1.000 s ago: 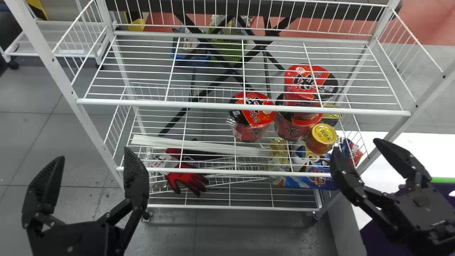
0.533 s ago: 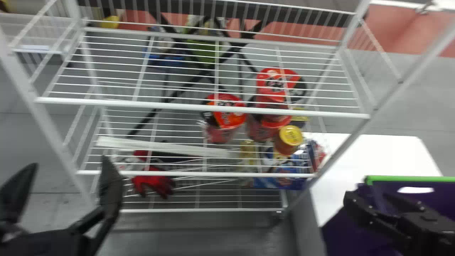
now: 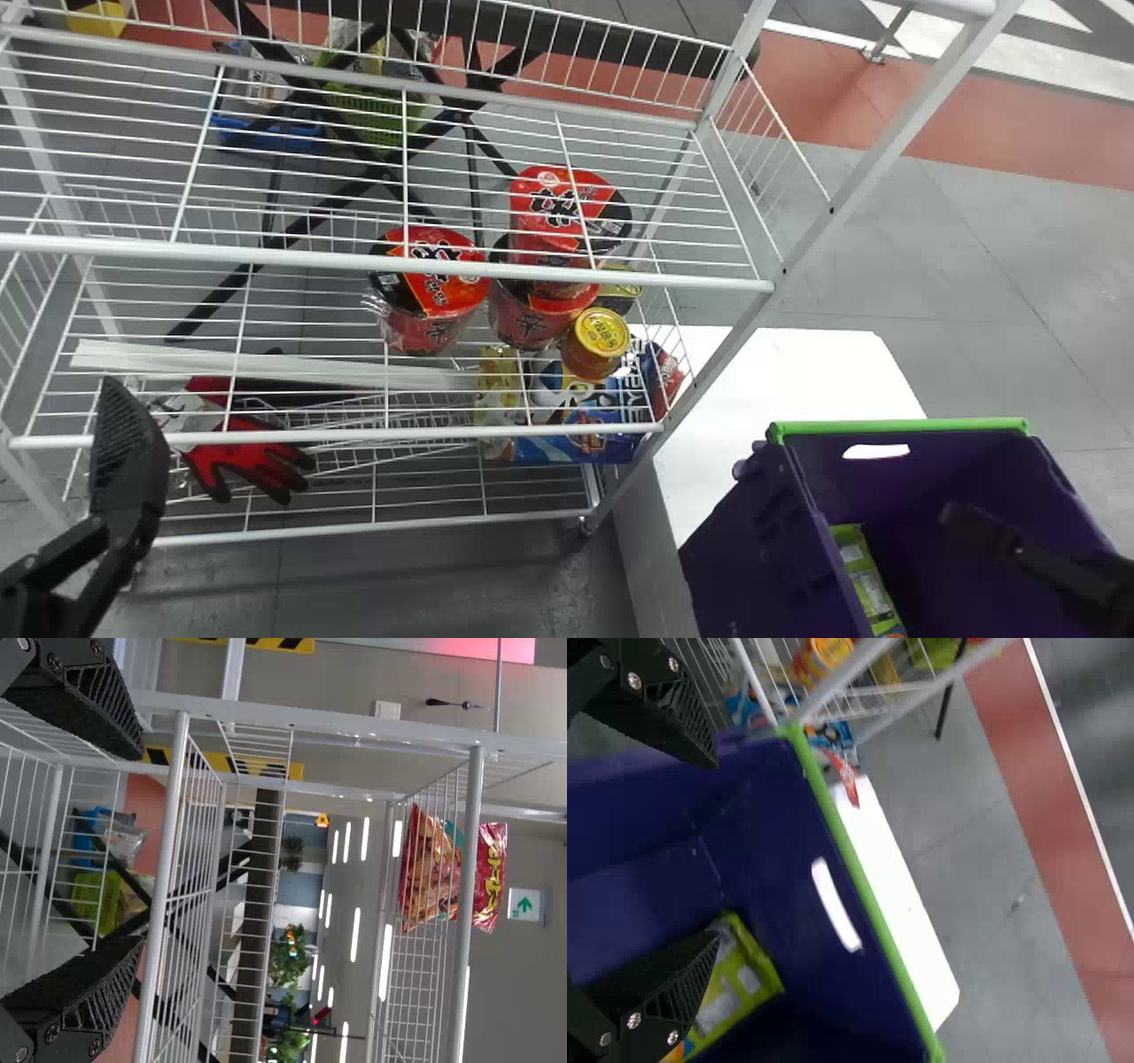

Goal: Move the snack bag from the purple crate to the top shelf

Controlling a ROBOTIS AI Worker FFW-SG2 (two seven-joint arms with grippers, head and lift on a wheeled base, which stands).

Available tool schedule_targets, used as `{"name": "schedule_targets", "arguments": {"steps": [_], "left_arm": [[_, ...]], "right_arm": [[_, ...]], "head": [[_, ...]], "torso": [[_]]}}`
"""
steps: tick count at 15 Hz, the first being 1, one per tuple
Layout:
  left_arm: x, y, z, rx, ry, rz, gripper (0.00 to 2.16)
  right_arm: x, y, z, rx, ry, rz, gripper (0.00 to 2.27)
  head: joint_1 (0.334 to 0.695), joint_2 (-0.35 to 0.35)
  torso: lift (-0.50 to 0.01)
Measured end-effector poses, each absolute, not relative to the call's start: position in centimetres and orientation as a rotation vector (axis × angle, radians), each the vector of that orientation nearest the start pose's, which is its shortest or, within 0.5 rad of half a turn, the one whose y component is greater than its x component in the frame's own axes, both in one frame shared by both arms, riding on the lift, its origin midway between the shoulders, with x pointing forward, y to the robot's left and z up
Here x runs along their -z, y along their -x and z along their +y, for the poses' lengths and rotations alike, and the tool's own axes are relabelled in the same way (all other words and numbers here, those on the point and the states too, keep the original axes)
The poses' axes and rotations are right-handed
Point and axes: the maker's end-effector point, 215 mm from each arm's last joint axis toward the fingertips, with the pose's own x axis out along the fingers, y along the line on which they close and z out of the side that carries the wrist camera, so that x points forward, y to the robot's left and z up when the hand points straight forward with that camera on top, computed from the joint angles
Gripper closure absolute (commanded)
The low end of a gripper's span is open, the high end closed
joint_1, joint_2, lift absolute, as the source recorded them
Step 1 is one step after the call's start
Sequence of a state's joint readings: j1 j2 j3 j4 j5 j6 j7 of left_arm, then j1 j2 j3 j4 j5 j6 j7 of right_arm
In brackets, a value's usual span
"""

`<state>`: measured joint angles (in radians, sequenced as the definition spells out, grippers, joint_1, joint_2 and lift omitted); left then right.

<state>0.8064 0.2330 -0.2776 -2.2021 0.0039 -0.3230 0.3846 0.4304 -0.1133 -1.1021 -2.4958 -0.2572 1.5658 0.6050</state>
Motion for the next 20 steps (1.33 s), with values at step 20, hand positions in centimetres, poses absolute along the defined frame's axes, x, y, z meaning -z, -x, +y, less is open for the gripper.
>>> {"name": "schedule_targets", "arguments": {"steps": [20], "left_arm": [[34.9,-34.7,18.6,-0.040,0.051,0.039,0.07]], "right_arm": [[46.8,-11.3,-62.8,0.269,-0.437,1.351,0.22]], "head": [[0.695,-0.350]], "torso": [[-0.454]]}}
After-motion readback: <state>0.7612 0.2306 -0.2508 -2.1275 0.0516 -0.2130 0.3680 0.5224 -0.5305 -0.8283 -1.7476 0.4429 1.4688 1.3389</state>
